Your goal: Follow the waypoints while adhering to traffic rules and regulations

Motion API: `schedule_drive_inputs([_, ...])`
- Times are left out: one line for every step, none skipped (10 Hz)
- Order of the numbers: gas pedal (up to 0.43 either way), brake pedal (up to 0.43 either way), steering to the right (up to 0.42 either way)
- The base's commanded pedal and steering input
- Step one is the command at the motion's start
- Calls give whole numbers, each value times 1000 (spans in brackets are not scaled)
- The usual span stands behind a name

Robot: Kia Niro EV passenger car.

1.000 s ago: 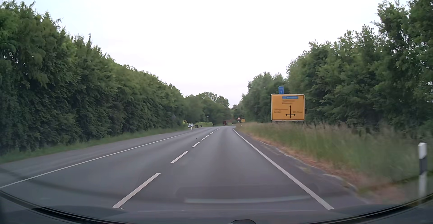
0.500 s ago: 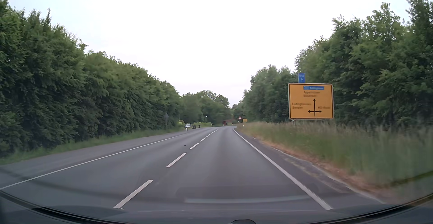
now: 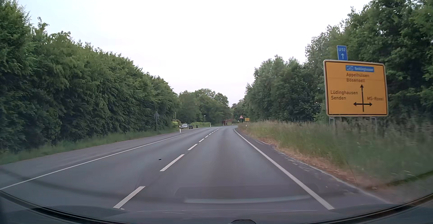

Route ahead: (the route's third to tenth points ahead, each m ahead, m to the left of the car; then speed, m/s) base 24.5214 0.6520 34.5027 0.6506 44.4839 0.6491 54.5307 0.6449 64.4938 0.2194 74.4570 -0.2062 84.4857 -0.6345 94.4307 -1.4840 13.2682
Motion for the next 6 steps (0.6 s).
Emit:
schedule_drive_inputs([98, 0, 0])
schedule_drive_inputs([98, 0, 0])
schedule_drive_inputs([98, 0, 0])
schedule_drive_inputs([98, 0, 0])
schedule_drive_inputs([98, 0, 0])
schedule_drive_inputs([98, 0, 0])
